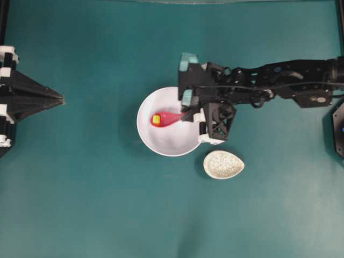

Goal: Scoop the yellow hexagonal prism block from the bowl with a spoon using the right arm.
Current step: 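Lower the spoon into the bowl and push it under the yellow block, then raise the spoon holding the yellow block out of the bowl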

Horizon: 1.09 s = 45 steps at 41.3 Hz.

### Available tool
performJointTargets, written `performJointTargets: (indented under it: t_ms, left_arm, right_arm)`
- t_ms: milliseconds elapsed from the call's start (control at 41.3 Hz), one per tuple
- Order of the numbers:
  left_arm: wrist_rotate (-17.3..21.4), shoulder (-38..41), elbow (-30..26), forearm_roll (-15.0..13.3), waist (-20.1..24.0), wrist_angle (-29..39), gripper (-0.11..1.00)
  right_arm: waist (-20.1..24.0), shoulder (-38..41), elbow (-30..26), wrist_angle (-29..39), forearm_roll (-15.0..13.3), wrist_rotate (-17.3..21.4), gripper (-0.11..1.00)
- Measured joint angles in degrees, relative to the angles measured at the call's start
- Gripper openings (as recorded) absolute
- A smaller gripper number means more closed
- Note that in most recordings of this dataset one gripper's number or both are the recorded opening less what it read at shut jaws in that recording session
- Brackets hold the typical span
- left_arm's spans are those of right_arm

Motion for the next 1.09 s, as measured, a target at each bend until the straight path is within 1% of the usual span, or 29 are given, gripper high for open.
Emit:
performJointTargets:
  t_ms: [194, 363, 581, 678, 775, 945, 1090]
  left_arm:
    - [-0.26, 0.0, -0.09, 0.09, 0.0, 0.0, 0.11]
    - [-0.26, -0.09, 0.0, 0.09, 0.0, 0.0, 0.11]
    - [-0.26, 0.0, 0.0, 0.09, 0.0, -0.09, 0.11]
    - [-0.26, 0.0, 0.0, 0.09, 0.0, 0.0, 0.11]
    - [-0.26, 0.0, 0.0, 0.09, 0.0, -0.09, 0.11]
    - [-0.26, 0.0, 0.0, 0.09, 0.0, -0.18, 0.11]
    - [-0.26, -0.09, -0.09, 0.09, 0.0, -0.09, 0.11]
  right_arm:
    - [0.7, -2.37, 3.6, -4.31, 1.05, 0.09, 0.22]
    - [1.58, -4.92, 7.03, -7.73, 2.55, 0.18, 0.22]
    - [3.96, -9.14, 12.3, -14.77, 3.6, 0.18, 0.22]
    - [4.92, -11.34, 14.77, -18.28, 3.69, 1.23, 0.22]
    - [4.92, -13.36, 16.26, -20.92, 3.78, 2.46, 0.22]
    - [4.83, -17.14, 16.79, -22.06, 3.78, 2.64, 0.22]
    - [4.83, -20.83, 16.7, -21.62, 2.99, 2.64, 0.22]
